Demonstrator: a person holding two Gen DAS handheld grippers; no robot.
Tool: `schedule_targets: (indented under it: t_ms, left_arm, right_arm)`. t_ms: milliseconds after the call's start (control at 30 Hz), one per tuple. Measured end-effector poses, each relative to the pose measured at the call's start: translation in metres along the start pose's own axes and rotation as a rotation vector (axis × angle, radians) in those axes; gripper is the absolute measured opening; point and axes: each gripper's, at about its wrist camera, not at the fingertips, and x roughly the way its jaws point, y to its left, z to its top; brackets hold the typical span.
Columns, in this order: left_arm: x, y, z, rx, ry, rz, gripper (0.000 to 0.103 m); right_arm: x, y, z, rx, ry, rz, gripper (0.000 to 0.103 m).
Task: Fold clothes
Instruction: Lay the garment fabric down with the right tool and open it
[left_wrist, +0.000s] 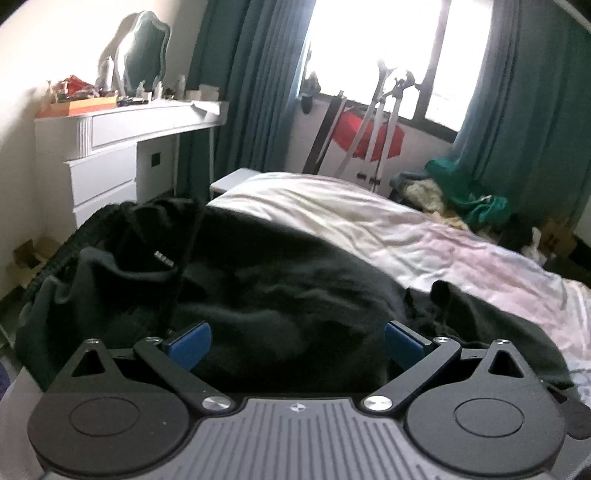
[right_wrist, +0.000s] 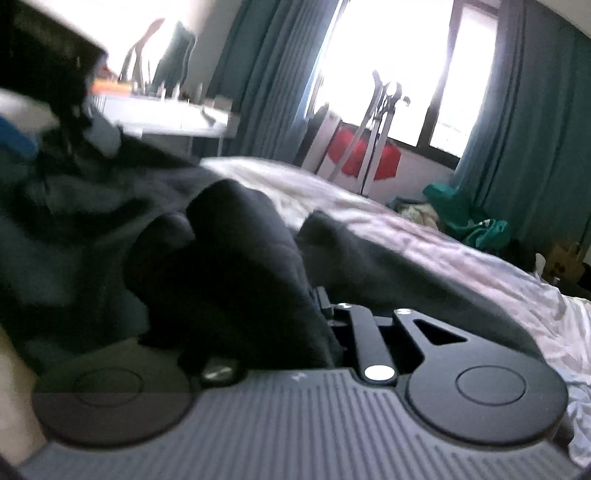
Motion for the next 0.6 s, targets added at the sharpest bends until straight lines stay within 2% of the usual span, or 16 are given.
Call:
schedule_targets:
  t_ms: [133,233,367,433,500,567,600]
  left_arm:
    - [0.003,0.002,0.0,-0.016,-0.016,-0.013,0.101]
    - [0.005,0.004,0.0,-0.035,-0.023,-0.026,0.101]
    - [0.008,0.005,-0.001,-0.06,-0.025,-0.068,0.101]
    - [0.008,0.003,-0.001,-0.059,-0.032,-0.104,0.101]
    - [0.007,0.001,-0.003,-0.067,-0.032,-0.153,0.101]
    - [0.008,0.001,-0.006,-0.088,-0.016,-0.209,0.101]
    - [0.009,0.001,-0.008,-0.099,-0.005,-0.236,0.101]
  right_arm:
    - [0.003,0.027,0.009,-0.019,-0.023,0.055,0.015]
    - [0.001,0.045,0.005,-0.026,-0.021,0.053,0.015]
    - [-0.002,0.031,0.01,0.038,-0.028,0.1,0.015]
    - [-0.002,0.024,0.012,0.094,0.008,0.119,0.017]
    - [-0.005,0.016,0.013,0.171,0.042,0.159,0.024]
    - [-0.009,0.006,0.013,0.25,0.108,0.254,0.057]
    - [-0.011,0.001,0.013,0.29,0.141,0.302,0.066]
